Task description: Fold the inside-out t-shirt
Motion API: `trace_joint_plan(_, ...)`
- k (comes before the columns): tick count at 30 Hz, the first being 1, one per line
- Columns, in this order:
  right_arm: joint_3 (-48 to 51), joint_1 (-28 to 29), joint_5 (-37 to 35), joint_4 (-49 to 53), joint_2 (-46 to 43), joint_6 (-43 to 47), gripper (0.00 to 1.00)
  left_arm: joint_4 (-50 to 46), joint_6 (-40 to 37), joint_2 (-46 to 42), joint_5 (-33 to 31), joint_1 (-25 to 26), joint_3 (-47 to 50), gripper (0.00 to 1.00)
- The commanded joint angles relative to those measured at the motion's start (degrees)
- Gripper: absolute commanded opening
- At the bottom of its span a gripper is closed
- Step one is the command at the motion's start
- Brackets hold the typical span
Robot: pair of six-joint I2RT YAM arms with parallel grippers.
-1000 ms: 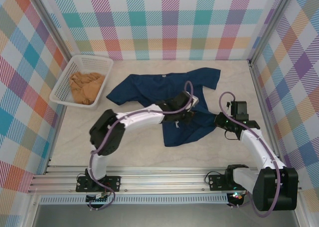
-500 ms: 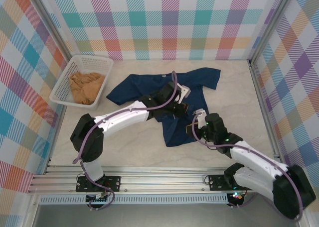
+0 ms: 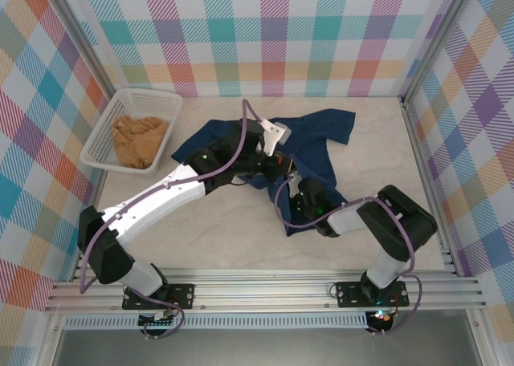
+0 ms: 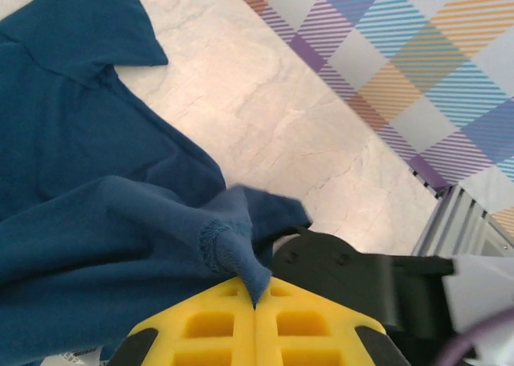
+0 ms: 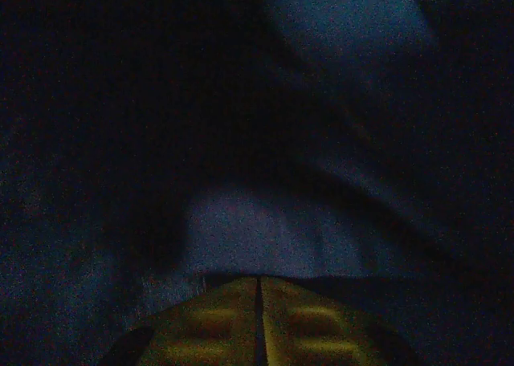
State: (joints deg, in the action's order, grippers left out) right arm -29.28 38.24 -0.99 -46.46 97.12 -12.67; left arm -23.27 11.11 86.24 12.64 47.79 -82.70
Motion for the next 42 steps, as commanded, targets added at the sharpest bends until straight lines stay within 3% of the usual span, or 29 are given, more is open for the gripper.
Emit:
trace_joint_plan(1,-4.82,0.16,-2.07,-9.24,1.89,2.66,0.1,-2.42,-0.21,-3.76,1.52,-0.4,0.68,0.0)
trace_joint_plan(5,-11.47,0.09,-5.48,-6.95,6.5,2.56,0.12,-0.11,0.93,-6.35,4.57,-0.5,1.65,0.0)
trace_joint_plan(12,-24.45,-0.81,-14.43,8.85,11.33,-3.51,0.17,3.41,1.34,-12.36,7.28,-0.44,-0.33,0.0)
trace_joint_plan(14,-24.03,-1.44,-12.87,8.23,10.95,-4.56,0.21,2.21,0.52,-13.8,4.74,-0.48,-0.38,0.0)
trace_joint_plan(19,-20.0,-3.69,0.22,5.04,6.48,-3.68,0.3,-2.1,-1.84,-15.8,-4.46,-0.48,1.07,0.0)
trace_joint_plan(25,-15.44,-4.4,6.52,4.08,-0.69,-0.08,0.34,-2.88,-2.58,-15.66,-8.07,-0.5,2.98,0.0)
trace_joint_plan(29,-15.72,-4.82,3.47,5.96,-1.76,0.17,0.34,-2.5,-2.51,-15.13,-6.58,-0.5,3.07,0.0)
trace_joint_plan(42,-33.45,-2.45,-14.08,24.29,13.69,-6.59,0.35,2.52,-1.8,-15.9,1.21,-0.5,-3.21,0.0)
